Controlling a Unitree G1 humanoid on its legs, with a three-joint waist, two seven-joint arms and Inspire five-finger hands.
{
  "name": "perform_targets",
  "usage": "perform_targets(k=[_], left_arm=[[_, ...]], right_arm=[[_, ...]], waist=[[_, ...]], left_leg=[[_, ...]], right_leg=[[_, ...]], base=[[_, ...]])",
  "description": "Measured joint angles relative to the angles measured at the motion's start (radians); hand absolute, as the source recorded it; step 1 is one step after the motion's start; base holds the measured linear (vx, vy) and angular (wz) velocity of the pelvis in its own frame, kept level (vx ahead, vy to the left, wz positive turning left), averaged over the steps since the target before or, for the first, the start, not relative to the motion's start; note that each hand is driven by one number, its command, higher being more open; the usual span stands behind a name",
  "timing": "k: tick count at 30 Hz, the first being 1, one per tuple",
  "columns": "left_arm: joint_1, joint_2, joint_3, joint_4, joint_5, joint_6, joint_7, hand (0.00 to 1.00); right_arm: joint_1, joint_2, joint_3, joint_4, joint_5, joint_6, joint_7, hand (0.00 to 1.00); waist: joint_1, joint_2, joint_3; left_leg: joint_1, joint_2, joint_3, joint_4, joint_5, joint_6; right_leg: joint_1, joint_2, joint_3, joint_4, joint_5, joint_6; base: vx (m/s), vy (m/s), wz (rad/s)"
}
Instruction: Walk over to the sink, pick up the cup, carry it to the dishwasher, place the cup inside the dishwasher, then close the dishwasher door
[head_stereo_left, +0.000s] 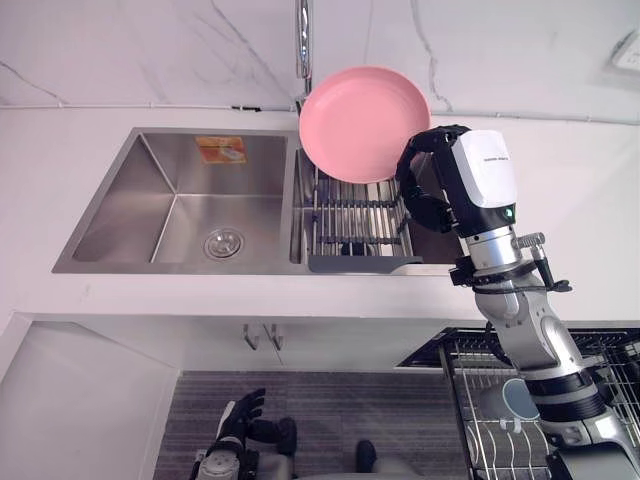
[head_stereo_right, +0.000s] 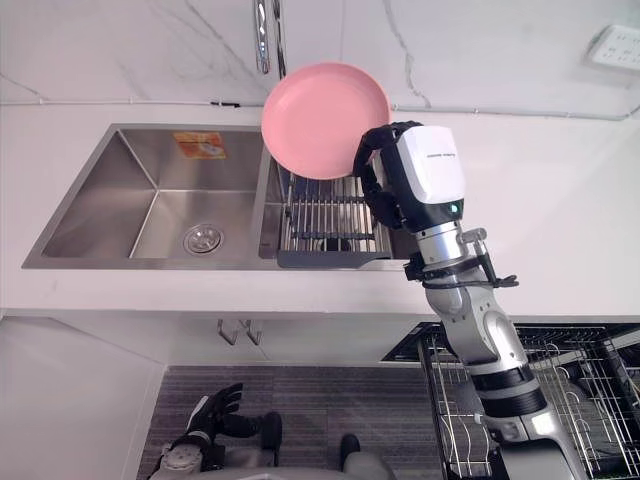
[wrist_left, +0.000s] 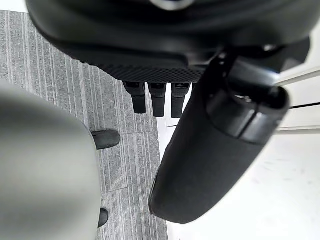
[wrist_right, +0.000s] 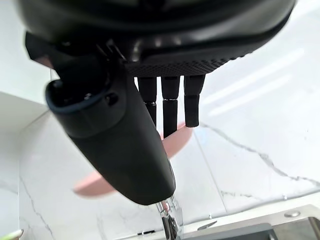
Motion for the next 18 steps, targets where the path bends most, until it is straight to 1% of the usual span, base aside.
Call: perform_targets(k=[4, 11, 18], left_arm=[[0.000, 0.000, 0.000, 0.003, 0.001, 0.001, 0.000, 0.90], [0.002, 0.002, 0.000, 0.008, 0.003, 0.006, 0.000, 0.90], [0.005, 0.005, -0.005, 0.018, 0.020, 0.011, 0.000, 0.90]], right_arm=[[0.064, 0.016, -0.045, -0.036, 0.000, 0.000, -0.005, 0.30], [0.193, 0.109, -0.134, -0.108, 0.010, 0.000, -0.010, 0.30], [0.302, 0.180, -0.162, -0.128, 0.011, 0.000, -0.013, 0.30]], waist=[[-0.001, -0.001, -0.003], [-0.007, -0.007, -0.015], [-0.020, -0.014, -0.037]], left_leg=[[0.003, 0.006, 0.009, 0.000, 0.000, 0.000], [0.008, 0.009, 0.020, 0.000, -0.002, -0.003], [0.018, 0.009, 0.028, 0.000, -0.004, -0.005]], right_leg=[[0.000, 0.006, 0.007, -0.003, 0.004, -0.002], [0.000, 0.008, 0.019, -0.006, 0.008, -0.003], [0.006, 0.008, 0.027, -0.007, 0.009, -0.003]], base=[[-0.03, -0.017, -0.08], [0.00, -0.007, -0.05], [0.00, -0.002, -0.02]])
